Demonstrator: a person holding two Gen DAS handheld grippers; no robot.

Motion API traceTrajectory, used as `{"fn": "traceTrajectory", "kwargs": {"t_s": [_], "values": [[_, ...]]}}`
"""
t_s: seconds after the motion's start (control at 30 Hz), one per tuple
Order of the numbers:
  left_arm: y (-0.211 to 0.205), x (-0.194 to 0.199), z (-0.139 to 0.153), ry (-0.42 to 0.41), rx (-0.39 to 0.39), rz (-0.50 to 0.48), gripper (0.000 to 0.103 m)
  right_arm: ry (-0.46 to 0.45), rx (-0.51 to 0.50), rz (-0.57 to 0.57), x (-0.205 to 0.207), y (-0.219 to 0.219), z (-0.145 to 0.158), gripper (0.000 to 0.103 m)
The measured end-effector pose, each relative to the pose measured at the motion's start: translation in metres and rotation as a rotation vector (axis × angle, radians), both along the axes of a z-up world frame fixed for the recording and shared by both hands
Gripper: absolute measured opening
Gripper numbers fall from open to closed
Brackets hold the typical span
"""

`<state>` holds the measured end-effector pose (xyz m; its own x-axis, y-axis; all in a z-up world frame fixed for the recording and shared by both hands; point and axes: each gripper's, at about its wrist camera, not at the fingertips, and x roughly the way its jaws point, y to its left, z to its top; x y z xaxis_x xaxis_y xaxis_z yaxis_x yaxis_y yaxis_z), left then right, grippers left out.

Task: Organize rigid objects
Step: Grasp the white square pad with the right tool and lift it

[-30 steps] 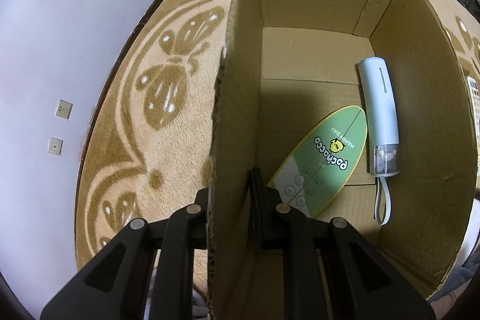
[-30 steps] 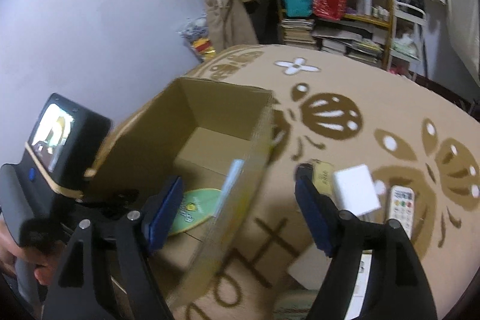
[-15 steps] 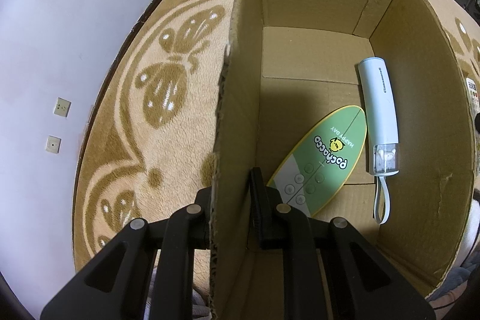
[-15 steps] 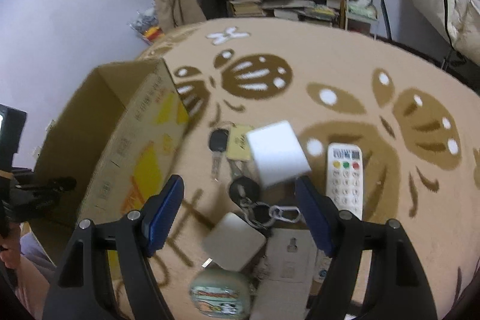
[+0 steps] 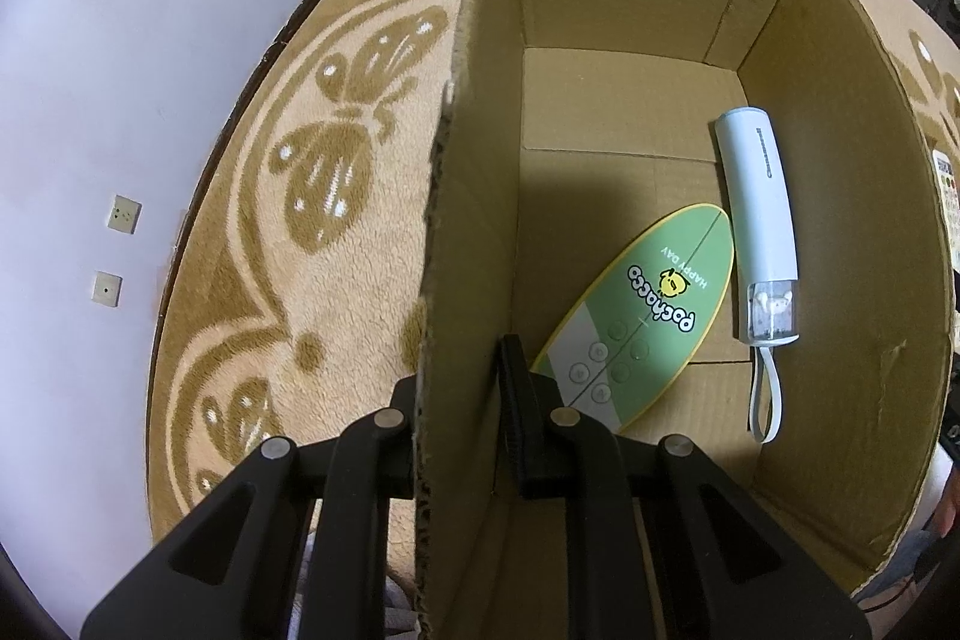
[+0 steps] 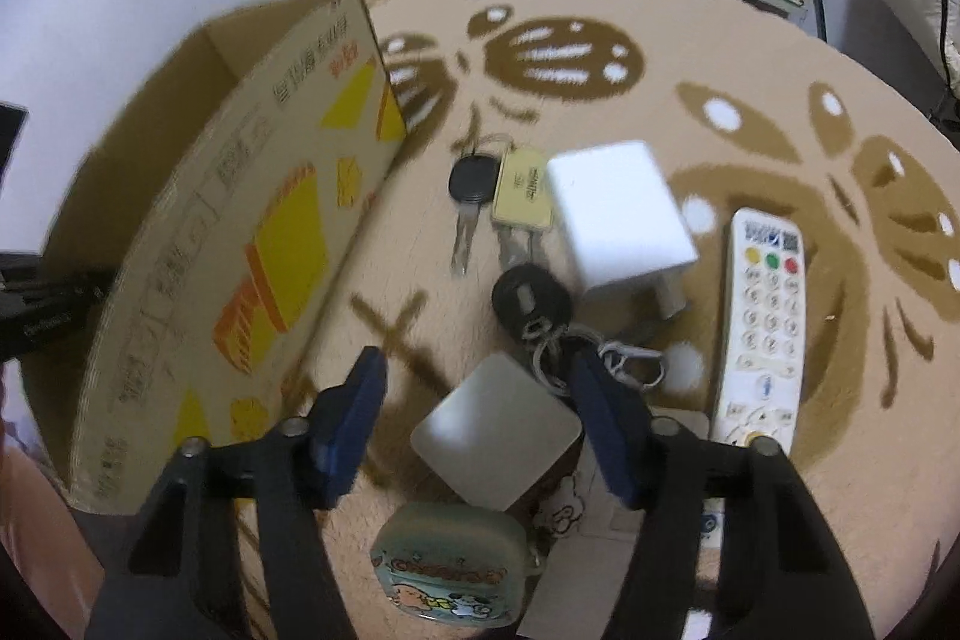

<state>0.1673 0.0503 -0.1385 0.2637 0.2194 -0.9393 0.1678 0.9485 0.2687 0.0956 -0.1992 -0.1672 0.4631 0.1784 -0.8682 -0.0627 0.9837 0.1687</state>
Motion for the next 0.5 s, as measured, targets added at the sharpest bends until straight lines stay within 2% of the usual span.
{"fn": "traceTrajectory", "kwargs": {"t_s": [0.1, 0.17, 0.37, 0.5], "values": [[0.001, 0.0, 0.001, 0.001, -0.008, 0.005, 0.014, 0.017, -0.046, 0.016, -0.001, 0.008, -0.004, 0.069], [0.001, -0.001, 0.001, 0.001, -0.01, 0.005, 0.014, 0.065, -0.059, 0.024, -0.001, 0.009, -0.01, 0.069], [-0.002, -0.001, 0.001, 0.0, 0.001, -0.001, 0.015, 0.082, -0.117, 0.037, -0.003, 0.013, -0.015, 0.067], [-0.002, -0.001, 0.001, 0.001, -0.002, 0.0, 0.015, 0.06, -0.156, 0.028, -0.005, 0.018, -0.013, 0.066]]}}
